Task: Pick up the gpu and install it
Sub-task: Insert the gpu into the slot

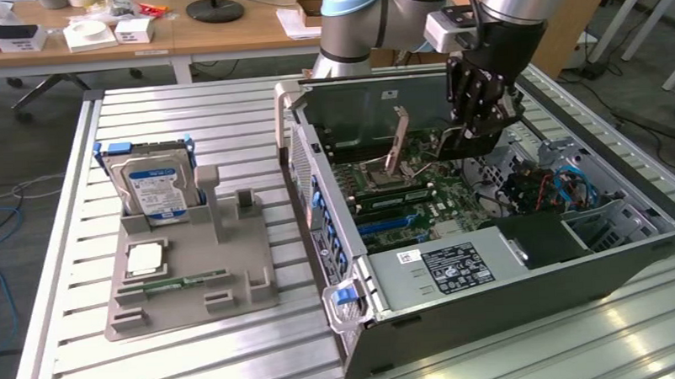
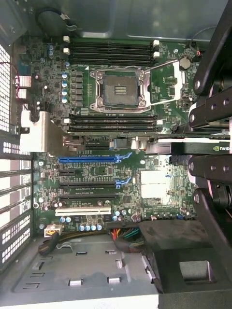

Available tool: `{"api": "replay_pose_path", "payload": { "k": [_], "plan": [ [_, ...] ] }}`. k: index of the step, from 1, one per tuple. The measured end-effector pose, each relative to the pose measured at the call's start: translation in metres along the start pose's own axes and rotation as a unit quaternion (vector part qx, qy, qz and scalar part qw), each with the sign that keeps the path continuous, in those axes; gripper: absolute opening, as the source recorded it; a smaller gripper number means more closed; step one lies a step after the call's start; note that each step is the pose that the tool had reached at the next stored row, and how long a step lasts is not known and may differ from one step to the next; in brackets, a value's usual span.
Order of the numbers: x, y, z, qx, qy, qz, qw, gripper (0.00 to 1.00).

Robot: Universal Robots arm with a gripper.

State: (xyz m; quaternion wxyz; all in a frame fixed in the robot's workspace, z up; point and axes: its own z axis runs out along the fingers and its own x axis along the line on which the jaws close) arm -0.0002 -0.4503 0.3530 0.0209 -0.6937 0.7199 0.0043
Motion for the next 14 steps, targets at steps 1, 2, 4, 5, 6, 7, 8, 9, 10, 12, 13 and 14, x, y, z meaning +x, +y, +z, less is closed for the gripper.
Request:
{"api": "replay_pose_path", "payload": {
  "k": [1,2,4,5,6,7,8,9,10,12,13,14],
  "plan": [
    [0.000,0.0003,0.0000,0.0000,0.0000,0.000,1.0000,0.26],
    [0.000,0.0013,-0.0001,0.0000,0.0001,0.000,1.0000,0.26],
    [0.000,0.0046,-0.0001,0.0001,0.0001,0.000,1.0000,0.26],
    [0.000,0.0061,-0.0001,0.0001,0.0001,0.000,1.0000,0.26],
    [0.000,0.0079,-0.0001,0.0001,0.0001,0.000,1.0000,0.26],
    [0.000,0.0095,0.0000,0.0001,0.0001,0.000,1.0000,0.26],
    [0.000,0.0109,0.0000,0.0001,0.0001,0.000,1.0000,0.26],
    [0.000,0.0118,0.0000,0.0001,0.0001,0.000,1.0000,0.26],
    [0.000,0.0126,0.0000,0.0001,0.0001,0.000,1.0000,0.26],
    [0.001,0.0146,0.0001,0.0001,0.0000,0.000,1.0000,0.26],
    [0.001,0.0157,0.0001,0.0001,0.0000,0.000,1.0000,0.26],
    [0.001,0.0169,0.0001,0.0002,0.0000,0.000,1.0000,0.26]
  ]
}}
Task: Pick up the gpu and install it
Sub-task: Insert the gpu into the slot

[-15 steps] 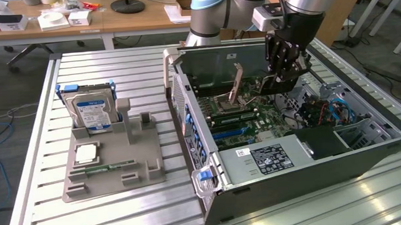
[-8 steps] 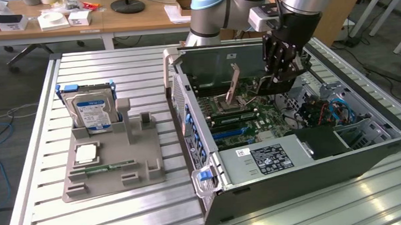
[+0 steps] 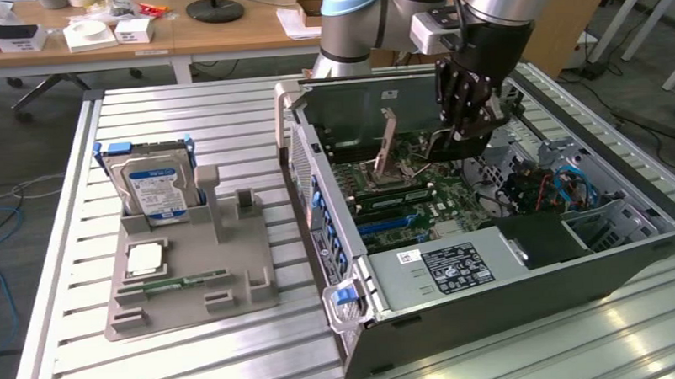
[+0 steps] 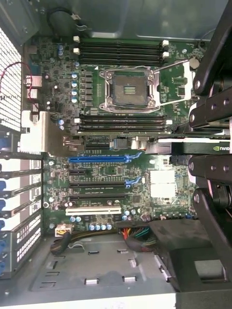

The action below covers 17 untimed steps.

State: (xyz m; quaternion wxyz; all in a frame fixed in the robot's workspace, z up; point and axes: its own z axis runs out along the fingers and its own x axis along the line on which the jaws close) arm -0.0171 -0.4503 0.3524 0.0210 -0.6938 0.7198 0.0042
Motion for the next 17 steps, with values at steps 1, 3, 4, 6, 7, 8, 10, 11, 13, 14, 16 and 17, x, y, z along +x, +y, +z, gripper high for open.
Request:
{"api": "replay_pose_path", "payload": {
  "k": [1,3,4,6,7,8,10,11,13,14,16,17],
  "plan": [
    [0.000,0.0013,0.0000,0.0000,0.0000,0.000,1.0000,0.26],
    [0.000,0.0042,-0.0001,0.0000,0.0001,0.000,1.0000,0.26],
    [0.000,0.0059,-0.0001,0.0000,0.0001,0.000,1.0000,0.26],
    [0.000,0.0093,-0.0002,0.0001,0.0000,0.000,1.0000,0.26],
    [0.000,0.0110,-0.0003,0.0002,0.0000,0.000,1.0000,0.26],
    [0.000,0.0126,-0.0003,0.0003,0.0001,0.000,1.0000,0.26],
    [0.001,0.0154,-0.0003,0.0004,0.0000,0.000,1.0000,0.26],
    [0.001,0.0163,-0.0004,0.0005,0.0000,0.000,1.0000,0.26],
    [0.001,0.0170,-0.0004,0.0005,0.0000,0.000,1.0000,0.26],
    [0.001,0.0170,-0.0004,0.0005,0.0001,0.000,1.0000,0.26],
    [0.001,0.0170,-0.0002,0.0005,0.0000,0.000,1.0000,0.26],
    [0.001,0.0171,0.0005,0.0005,0.0000,0.000,1.0000,0.26]
  ]
}}
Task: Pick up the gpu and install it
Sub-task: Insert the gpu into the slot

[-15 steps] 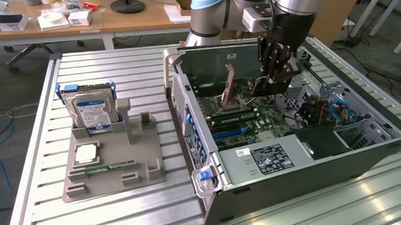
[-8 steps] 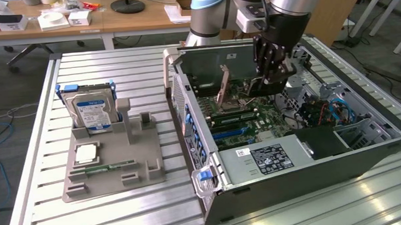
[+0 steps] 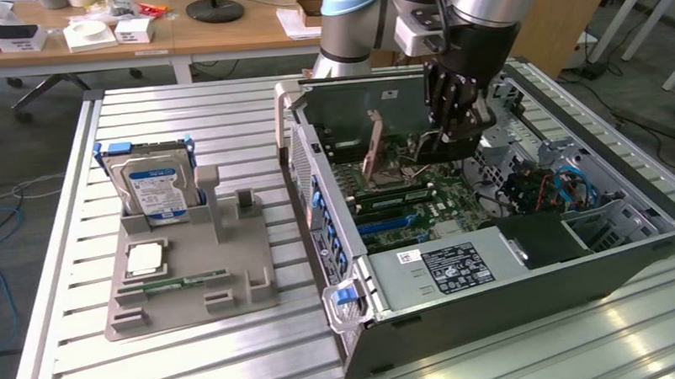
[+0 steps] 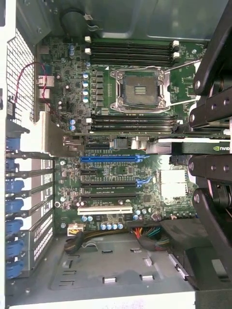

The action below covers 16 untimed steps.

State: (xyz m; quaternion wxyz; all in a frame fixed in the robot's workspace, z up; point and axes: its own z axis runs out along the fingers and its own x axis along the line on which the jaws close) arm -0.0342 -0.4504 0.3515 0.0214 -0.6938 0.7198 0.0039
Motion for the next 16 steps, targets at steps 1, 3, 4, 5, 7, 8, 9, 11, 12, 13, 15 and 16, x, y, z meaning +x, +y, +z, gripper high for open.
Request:
{"api": "replay_pose_path", "payload": {
  "k": [1,3,4,5,7,8,9,11,12,13,15,16],
  "plan": [
    [0.000,0.0000,0.0009,0.0000,0.0000,0.000,1.0000,0.26],
    [0.000,0.0001,0.0031,0.0000,0.0001,0.000,1.0000,0.26],
    [0.000,0.0002,0.0043,0.0000,0.0000,0.000,1.0000,0.26],
    [0.000,0.0002,0.0055,0.0000,0.0000,0.000,1.0000,0.26],
    [0.000,0.0004,0.0079,0.0000,0.0000,0.000,1.0000,0.26],
    [0.000,0.0005,0.0090,0.0000,0.0000,0.000,1.0000,0.26],
    [0.000,0.0006,0.0101,0.0000,0.0000,0.000,1.0000,0.26],
    [0.000,0.0008,0.0126,0.0000,0.0001,0.000,1.0000,0.26],
    [0.000,0.0009,0.0139,0.0000,0.0001,0.000,1.0000,0.26],
    [0.000,0.0010,0.0153,0.0000,0.0001,0.000,1.0000,0.26],
    [0.001,0.0011,0.0180,0.0000,0.0000,0.000,1.0000,0.26],
    [0.001,0.0012,0.0192,0.0000,0.0001,0.000,1.0000,0.26]
  ]
}}
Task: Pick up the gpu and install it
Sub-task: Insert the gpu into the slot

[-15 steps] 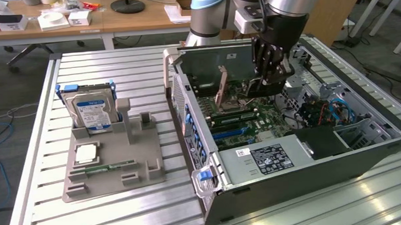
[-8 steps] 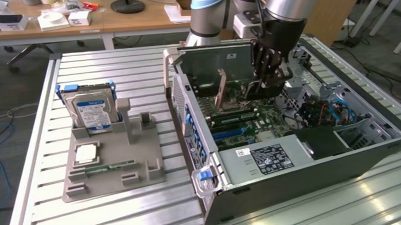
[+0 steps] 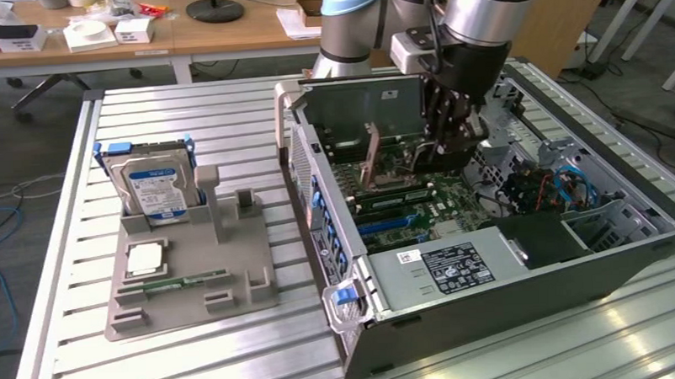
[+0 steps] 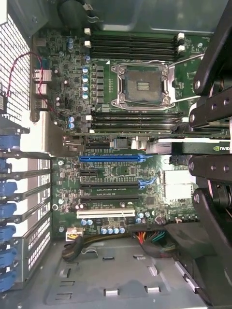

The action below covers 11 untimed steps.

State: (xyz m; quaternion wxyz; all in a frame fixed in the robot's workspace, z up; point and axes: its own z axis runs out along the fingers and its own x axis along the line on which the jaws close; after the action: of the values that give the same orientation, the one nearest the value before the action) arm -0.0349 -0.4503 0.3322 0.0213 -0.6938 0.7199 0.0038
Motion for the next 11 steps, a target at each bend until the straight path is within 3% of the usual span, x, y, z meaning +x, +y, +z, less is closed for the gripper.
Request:
{"api": "replay_pose_path", "payload": {
  "k": [11],
  "plan": [
    [0.001,0.0017,0.0138,0.0000,0.0000,0.000,1.0000,0.26]
  ]
}}
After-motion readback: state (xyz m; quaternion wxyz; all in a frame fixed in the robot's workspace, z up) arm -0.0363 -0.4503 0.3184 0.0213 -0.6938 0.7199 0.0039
